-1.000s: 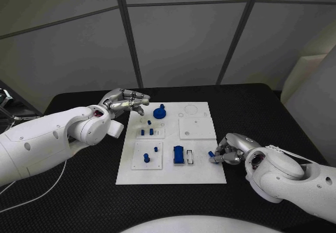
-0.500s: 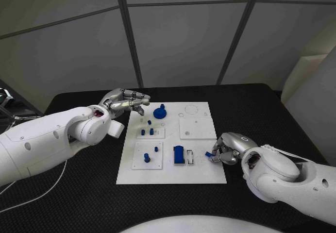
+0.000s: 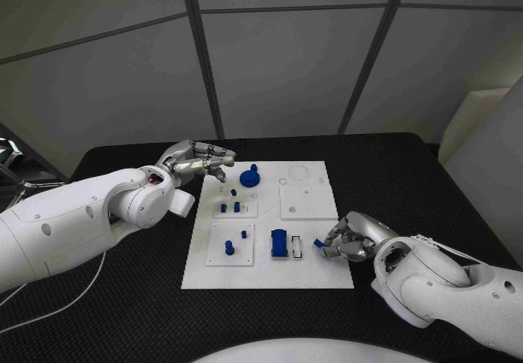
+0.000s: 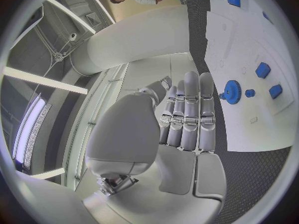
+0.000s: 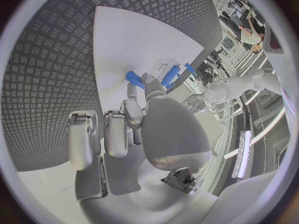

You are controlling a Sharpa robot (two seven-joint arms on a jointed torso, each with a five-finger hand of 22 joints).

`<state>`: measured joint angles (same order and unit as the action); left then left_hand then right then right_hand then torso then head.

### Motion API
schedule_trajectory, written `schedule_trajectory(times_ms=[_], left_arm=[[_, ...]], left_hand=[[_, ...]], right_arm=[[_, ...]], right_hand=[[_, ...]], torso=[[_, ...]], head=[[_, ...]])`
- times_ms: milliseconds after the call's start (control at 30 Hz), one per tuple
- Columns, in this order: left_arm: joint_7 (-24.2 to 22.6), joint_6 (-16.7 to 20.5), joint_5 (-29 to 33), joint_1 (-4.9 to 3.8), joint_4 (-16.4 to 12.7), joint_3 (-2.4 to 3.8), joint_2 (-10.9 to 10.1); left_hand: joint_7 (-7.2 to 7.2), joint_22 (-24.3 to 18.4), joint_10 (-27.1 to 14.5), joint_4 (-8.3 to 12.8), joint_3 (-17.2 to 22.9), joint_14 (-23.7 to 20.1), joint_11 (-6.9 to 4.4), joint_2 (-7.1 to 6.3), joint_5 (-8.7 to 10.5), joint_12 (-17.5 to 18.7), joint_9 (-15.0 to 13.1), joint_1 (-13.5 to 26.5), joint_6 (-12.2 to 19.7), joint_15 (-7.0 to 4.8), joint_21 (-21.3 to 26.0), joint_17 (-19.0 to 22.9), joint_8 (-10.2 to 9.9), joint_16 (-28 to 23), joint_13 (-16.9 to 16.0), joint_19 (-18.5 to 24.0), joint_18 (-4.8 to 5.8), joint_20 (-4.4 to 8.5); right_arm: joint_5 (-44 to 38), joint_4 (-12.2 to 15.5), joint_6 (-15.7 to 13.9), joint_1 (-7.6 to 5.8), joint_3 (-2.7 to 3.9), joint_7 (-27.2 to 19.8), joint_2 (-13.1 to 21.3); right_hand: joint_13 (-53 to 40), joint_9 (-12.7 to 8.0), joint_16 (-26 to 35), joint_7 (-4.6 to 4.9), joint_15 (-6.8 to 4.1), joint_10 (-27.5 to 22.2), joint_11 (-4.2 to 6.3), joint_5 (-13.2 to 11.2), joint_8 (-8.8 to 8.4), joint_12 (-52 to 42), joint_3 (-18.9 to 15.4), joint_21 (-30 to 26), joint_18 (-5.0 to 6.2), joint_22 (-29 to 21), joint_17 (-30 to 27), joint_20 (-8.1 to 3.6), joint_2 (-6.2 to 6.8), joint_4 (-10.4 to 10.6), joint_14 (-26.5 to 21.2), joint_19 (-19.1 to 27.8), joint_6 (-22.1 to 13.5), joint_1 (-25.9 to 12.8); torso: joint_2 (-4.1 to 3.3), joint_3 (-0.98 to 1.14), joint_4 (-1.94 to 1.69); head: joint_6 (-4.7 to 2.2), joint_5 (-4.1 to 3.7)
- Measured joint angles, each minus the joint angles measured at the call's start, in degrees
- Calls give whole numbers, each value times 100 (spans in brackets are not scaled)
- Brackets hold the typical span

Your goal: Assemble the parts on the task board

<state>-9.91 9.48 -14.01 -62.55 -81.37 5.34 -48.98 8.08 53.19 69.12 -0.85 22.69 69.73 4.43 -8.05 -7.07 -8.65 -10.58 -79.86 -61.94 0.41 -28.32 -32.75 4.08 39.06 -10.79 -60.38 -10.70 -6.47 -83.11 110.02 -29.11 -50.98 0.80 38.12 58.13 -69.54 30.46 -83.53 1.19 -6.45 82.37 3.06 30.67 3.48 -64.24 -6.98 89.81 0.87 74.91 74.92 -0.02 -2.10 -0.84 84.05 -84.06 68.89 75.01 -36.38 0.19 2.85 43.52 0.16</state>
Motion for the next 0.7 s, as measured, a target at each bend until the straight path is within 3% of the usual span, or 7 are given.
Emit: schedule_trajectory(times_ms=[200, 700], left_arm=[[0, -1, 0, 0, -4, 0, 0], [1, -5, 0, 1, -11, 0, 10]], left_hand=[[0, 0, 0, 0, 0, 0, 0, 0, 0, 0, 0, 0, 0, 0, 0, 0, 0, 0, 0, 0, 1, 0], [0, 1, 0, 0, 0, 0, 0, 0, 0, 0, 0, 0, 0, 0, 0, -1, 0, 0, 1, 0, 0, 0]], right_arm=[[400, -43, -204, -3, 0, -123, -151], [928, -309, -215, -3, 1, -244, -586]], right_hand=[[-12, -16, 0, 9, 0, 0, 0, 3, -5, 0, -21, 0, -1, 0, 0, 0, -45, 21, 0, 0, -9, -45], [-60, -38, -23, 25, 0, 24, -20, -55, 21, -55, -106, 0, -1, 0, 0, 1, -231, 222, 0, 0, 10, -236]], torso=[[-7, -2, 0], [-11, 1, 1]], head=[[-8, -1], [13, 10]])
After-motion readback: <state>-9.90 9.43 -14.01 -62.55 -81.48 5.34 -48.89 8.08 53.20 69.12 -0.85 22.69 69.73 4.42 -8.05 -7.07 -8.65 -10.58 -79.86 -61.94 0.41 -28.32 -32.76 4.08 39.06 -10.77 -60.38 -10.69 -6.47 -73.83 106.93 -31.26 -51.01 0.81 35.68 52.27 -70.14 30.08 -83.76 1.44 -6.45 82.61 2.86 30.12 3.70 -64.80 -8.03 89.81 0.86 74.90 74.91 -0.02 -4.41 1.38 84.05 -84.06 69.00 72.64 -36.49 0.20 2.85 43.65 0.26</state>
